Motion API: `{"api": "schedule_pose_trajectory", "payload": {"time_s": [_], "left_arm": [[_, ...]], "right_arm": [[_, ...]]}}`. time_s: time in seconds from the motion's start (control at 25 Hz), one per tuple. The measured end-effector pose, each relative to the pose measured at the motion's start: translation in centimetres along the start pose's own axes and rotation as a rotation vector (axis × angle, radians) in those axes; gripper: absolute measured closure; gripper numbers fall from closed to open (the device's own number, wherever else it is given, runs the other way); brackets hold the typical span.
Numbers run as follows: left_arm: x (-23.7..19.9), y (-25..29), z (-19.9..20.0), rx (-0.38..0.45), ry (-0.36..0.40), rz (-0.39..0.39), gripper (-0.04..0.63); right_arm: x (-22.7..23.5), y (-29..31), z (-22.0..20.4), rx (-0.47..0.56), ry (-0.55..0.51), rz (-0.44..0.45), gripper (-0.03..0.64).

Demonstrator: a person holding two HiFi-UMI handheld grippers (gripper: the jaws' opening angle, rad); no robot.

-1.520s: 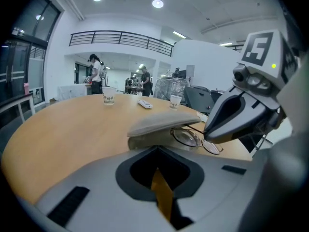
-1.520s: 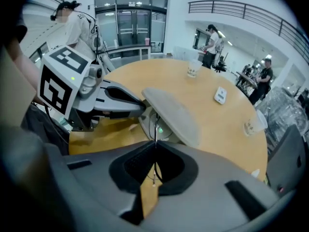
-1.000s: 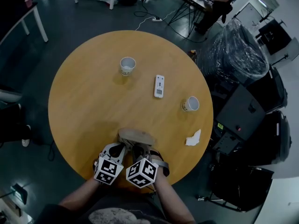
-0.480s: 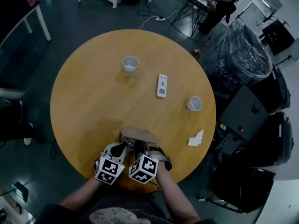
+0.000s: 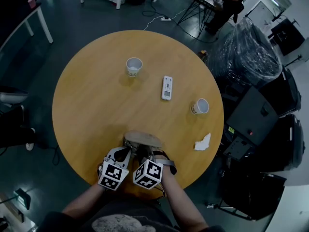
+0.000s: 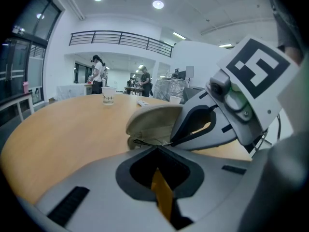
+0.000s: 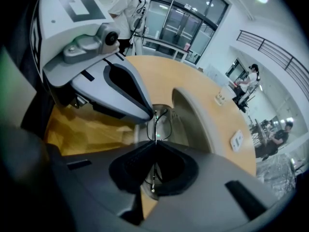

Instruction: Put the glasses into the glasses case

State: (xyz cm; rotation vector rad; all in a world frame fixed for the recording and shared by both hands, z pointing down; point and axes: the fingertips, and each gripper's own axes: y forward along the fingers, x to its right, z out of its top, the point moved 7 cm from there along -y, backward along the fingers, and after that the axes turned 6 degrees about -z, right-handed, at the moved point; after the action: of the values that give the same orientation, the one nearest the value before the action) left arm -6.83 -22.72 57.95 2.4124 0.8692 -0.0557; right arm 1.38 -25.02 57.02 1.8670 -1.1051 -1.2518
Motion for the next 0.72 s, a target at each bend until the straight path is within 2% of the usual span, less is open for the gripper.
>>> {"api": "schedule_pose_trajectory", "payload": {"time_s": [0.48,0.72], "left_arm": [[0.1,-0.2,0.3,0.001,0.007,0.012,0.589],[0.0,0.0,0.2,0.000,0.008,0.011,0.589]], "right_arm": [[-0.2,-1.0,0.3,0.056,0.030,-0.011,0.577],[-0.4,-1.9,0.3,0.076,0.017,-0.045,0.563]]}}
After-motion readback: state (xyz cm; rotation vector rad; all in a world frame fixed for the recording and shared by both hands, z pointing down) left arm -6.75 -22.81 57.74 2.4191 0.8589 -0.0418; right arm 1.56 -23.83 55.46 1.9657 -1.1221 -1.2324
